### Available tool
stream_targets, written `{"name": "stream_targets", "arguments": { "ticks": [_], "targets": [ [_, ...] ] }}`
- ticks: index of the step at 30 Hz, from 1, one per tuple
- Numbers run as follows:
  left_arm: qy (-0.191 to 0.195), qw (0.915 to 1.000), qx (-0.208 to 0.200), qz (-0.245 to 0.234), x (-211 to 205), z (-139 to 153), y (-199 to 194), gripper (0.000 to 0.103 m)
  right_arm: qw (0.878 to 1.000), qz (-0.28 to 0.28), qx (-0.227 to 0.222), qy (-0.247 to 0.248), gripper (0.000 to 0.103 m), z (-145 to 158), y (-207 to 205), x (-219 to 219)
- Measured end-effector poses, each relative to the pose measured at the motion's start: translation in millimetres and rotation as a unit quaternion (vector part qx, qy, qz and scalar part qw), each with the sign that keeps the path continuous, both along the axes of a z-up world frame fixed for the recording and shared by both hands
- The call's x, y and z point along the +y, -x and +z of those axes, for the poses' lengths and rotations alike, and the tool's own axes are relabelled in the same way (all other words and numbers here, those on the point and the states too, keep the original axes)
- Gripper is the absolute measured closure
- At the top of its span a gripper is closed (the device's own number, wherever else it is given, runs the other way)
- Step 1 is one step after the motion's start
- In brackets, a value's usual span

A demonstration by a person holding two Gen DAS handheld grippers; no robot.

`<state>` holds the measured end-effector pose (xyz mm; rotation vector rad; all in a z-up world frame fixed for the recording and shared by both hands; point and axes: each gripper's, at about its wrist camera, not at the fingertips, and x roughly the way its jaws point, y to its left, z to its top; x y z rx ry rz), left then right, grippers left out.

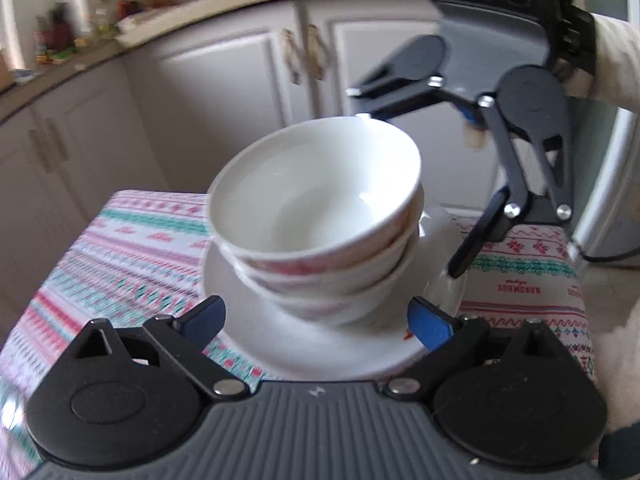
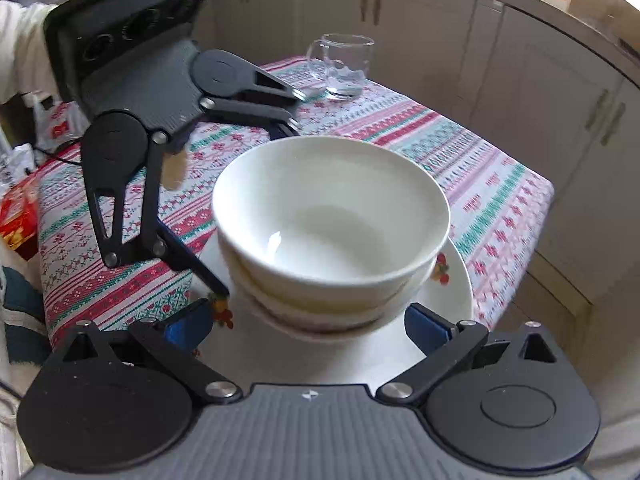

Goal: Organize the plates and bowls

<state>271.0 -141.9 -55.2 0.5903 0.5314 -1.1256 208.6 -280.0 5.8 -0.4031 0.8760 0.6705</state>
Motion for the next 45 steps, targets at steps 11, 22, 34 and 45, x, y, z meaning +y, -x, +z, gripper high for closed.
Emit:
{"name": "stream_targets", "arguments": {
  "ticks": [11,22,34,45],
  "targets": [
    [0.098,0.9592,-0.048,0.261,39.7,37.0,75.0,0.001,0.948,-0.311,-0.057,0.02,0.0,17.9,65.2,28.6],
    [0.099,0.9183,0.005,0.383,62.6,70.9,112.8,0.001,0.894,-0.434,-0.104,-0.04,0.0,51.8,130.2,55.8],
    [0.101,0.909,0.006,0.404,63.9,77.7,130.7,0.001,0.892,-0.434,-0.124,-0.041,0.0,57.9,139.0,67.4],
    [0.098,0.9075,0.009,0.408,62.5,80.1,133.0,0.001,0.89,-0.436,-0.13,-0.042,0.0,60.1,141.2,67.8]
  ]
}}
